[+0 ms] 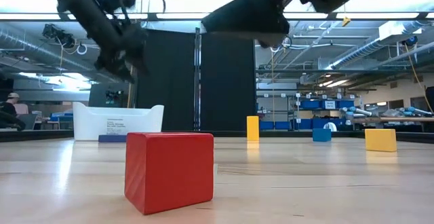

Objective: Sort blocks by size
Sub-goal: Put the small red block into the bottom white bin

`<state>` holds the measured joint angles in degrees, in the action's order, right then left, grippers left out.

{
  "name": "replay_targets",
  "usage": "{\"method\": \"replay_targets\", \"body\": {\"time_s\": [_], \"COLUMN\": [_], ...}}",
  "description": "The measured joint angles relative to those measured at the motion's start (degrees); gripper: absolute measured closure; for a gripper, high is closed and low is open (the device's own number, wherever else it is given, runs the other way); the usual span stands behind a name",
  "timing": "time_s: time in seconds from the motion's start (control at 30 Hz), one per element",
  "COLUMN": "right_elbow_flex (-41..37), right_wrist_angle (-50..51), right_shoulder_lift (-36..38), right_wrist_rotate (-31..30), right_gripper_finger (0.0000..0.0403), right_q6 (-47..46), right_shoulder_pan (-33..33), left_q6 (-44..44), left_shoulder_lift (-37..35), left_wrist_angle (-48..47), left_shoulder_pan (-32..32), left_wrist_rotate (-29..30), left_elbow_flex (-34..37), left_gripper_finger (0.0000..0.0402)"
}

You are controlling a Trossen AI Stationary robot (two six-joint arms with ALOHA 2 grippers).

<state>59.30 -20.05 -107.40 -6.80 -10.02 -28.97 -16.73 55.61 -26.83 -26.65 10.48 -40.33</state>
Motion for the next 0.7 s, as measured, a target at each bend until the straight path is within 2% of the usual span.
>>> {"method": "replay_targets", "body": {"time_s": [0.1,0.3,0.53,0.7], "right_elbow_flex": [1.5,10.6,16.8,17.9], "right_wrist_angle": [-2.8,2.2,9.3,9.7], "right_shoulder_lift": [-5.0,-12.8,-19.4,-20.8], "right_wrist_rotate": [0.4,0.2,1.1,1.1], "right_gripper_finger": [0.0074,0.0075,0.0077,0.0109], "right_q6": [0.0,2.1,1.9,1.0], "right_shoulder_pan": [-0.2,-0.3,-0.1,-0.1], "left_q6": [-1.1,-3.4,-5.8,-6.8], "left_shoulder_lift": [-4.4,-11.7,-15.9,-16.9], "left_wrist_angle": [0.6,-0.2,-0.8,-0.8], "left_shoulder_pan": [2.6,6.7,11.8,15.3], "left_wrist_rotate": [0.4,0.7,0.9,1.9], "left_elbow_flex": [-0.8,-0.8,-0.9,-0.9], "left_gripper_finger": [0.0031,0.0069,0.0098,0.0109]}}
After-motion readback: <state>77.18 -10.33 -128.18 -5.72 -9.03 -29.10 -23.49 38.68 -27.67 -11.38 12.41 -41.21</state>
